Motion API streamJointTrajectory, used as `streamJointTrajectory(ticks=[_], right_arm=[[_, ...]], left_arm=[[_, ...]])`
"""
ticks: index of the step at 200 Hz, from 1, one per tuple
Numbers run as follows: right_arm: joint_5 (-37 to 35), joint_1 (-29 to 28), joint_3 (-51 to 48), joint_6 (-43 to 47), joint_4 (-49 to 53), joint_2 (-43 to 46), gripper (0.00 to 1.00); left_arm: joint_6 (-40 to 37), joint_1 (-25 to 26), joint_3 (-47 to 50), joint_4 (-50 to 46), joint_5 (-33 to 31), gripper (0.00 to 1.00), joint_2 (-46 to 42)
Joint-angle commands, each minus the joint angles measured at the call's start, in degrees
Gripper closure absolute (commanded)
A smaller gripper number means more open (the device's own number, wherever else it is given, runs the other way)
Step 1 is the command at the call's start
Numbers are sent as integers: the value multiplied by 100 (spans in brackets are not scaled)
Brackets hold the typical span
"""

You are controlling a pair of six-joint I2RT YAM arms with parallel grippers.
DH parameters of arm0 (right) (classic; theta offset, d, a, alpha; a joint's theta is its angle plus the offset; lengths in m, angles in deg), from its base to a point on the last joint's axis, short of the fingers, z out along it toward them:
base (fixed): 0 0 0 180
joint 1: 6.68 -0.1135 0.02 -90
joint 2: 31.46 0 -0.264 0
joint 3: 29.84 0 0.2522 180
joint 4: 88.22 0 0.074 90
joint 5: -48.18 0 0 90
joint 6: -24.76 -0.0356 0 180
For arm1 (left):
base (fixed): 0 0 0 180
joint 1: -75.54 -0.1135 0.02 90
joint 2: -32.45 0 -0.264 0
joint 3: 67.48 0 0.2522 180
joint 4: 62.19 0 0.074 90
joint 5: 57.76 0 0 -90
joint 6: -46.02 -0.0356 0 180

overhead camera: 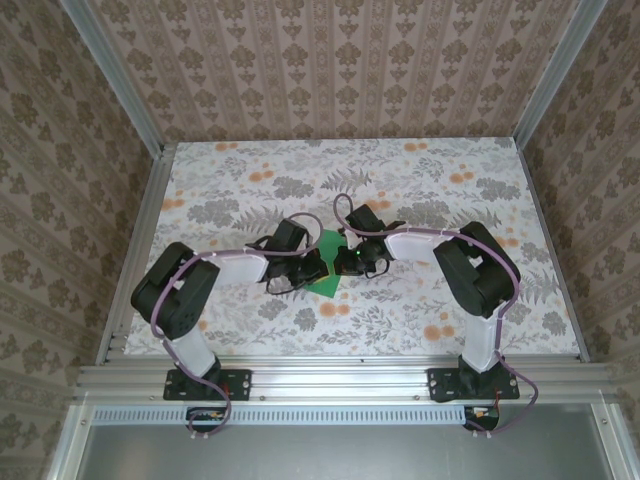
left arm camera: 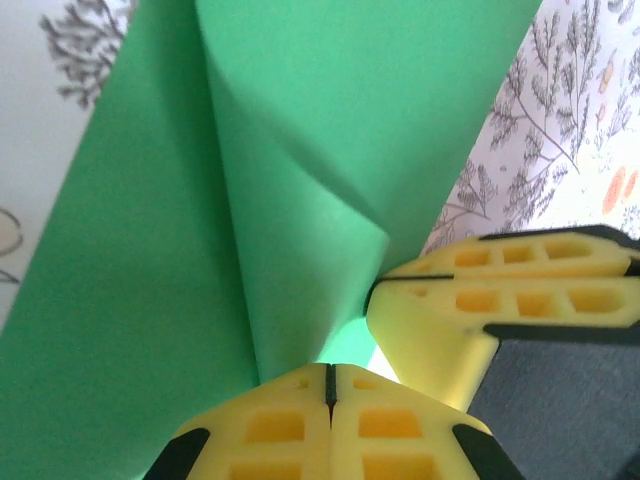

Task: Fold a paper plane with a square sheet of paper (pick it up from the middle)
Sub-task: Fold the triangle a second time at the center of the table.

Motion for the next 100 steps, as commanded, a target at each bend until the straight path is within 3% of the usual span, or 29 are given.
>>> streamJointTrajectory(ticks=[1,39,100], right_arm=[[-472,10,-43,182,689,-349,91],[-520,10,-13,210,729,-384,91],[-582,10,-2,279,782,-410,92]], left_arm=[[43,-61,-138,-312,-181,98,161],[92,-71,-259,-803,-411,99,279],[113,-185,-407,-512,-276,94,8]])
